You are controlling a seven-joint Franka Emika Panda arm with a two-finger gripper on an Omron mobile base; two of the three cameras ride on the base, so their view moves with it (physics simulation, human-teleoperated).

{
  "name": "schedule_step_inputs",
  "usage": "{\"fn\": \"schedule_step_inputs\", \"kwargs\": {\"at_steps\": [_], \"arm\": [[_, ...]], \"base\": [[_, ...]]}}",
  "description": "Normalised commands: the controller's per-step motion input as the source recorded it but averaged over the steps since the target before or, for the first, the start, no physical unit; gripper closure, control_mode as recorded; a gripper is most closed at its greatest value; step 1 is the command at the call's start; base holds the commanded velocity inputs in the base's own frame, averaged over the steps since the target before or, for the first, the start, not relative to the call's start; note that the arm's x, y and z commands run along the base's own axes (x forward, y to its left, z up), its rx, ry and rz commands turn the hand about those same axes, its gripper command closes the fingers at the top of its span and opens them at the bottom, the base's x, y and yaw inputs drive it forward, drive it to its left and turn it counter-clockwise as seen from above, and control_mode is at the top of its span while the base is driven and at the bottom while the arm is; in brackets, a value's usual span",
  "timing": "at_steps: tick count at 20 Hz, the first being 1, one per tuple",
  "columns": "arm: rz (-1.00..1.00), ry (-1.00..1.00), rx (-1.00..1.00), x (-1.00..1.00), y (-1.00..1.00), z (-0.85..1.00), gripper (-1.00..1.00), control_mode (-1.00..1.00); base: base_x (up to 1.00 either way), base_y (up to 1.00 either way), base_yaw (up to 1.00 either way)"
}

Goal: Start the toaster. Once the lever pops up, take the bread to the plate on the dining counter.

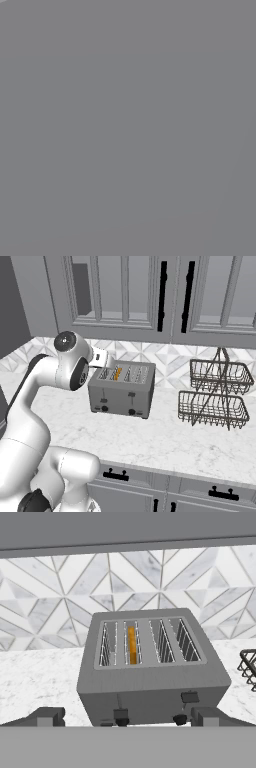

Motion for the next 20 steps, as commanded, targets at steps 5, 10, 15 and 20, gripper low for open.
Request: {"fn": "schedule_step_inputs", "kwargs": {"at_steps": [5, 10, 15, 20], "arm": [[0.0, 0.0, 0.0, 0.0, 0.0, 0.0, -1.0, -1.0], [0.0, 0.0, 0.0, 0.0, 0.0, 0.0, -1.0, -1.0], [0.0, 0.0, 0.0, 0.0, 0.0, 0.0, -1.0, -1.0], [0.0, 0.0, 0.0, 0.0, 0.0, 0.0, -1.0, -1.0]], "base": [[0.0, 0.0, 0.0], [0.0, 0.0, 0.0], [0.0, 0.0, 0.0], [0.0, 0.0, 0.0]]}}
